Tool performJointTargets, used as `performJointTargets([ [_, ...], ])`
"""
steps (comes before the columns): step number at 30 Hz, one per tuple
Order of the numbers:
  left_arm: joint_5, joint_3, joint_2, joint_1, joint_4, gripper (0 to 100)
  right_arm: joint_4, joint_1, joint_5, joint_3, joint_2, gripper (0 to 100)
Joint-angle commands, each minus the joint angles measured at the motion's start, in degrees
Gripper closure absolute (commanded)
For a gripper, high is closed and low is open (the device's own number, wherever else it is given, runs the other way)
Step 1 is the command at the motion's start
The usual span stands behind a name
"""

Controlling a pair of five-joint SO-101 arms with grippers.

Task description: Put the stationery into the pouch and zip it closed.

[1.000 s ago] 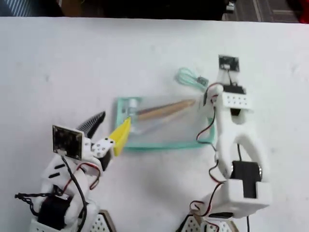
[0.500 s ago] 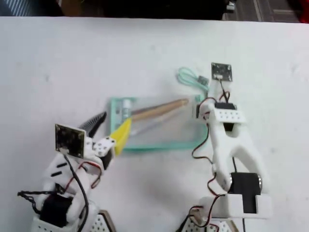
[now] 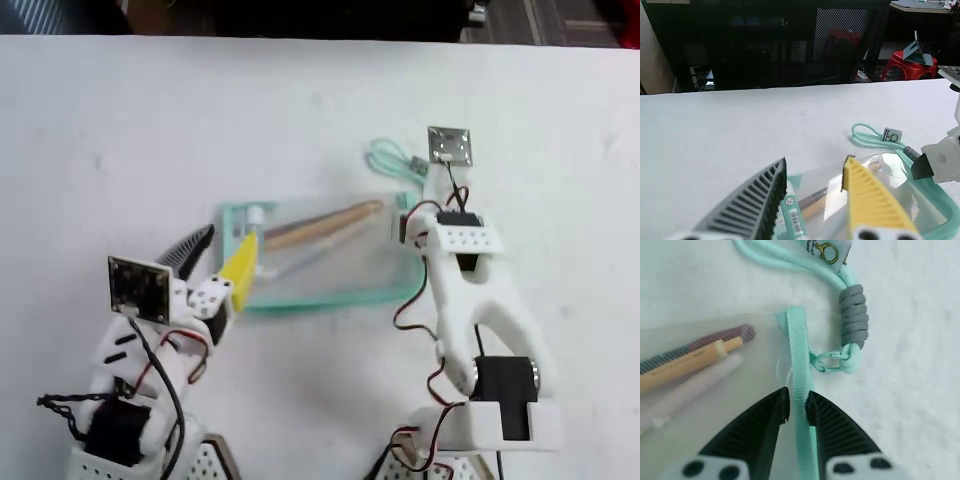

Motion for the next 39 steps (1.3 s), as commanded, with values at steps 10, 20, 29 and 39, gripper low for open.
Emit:
performJointTargets([
  [10, 0.53, -0.35, 0.04, -0.48, -1.76, 90, 1.98, -1.36, 0.53, -1.85, -1.71, 66.3],
  [20, -5.01, -2.81, 0.31, -2.86, -1.14, 98, 20.00, -0.84, 0.44, -13.10, -14.37, 66.4],
  [29, -18.55, -21.36, 0.48, -3.03, 18.29, 98, 36.62, -1.36, 0.53, -26.73, -32.04, 66.5],
  [39, -23.82, -32.00, 0.48, -15.87, 21.36, 98, 52.79, -8.48, 0.53, -39.82, -46.29, 66.5],
])
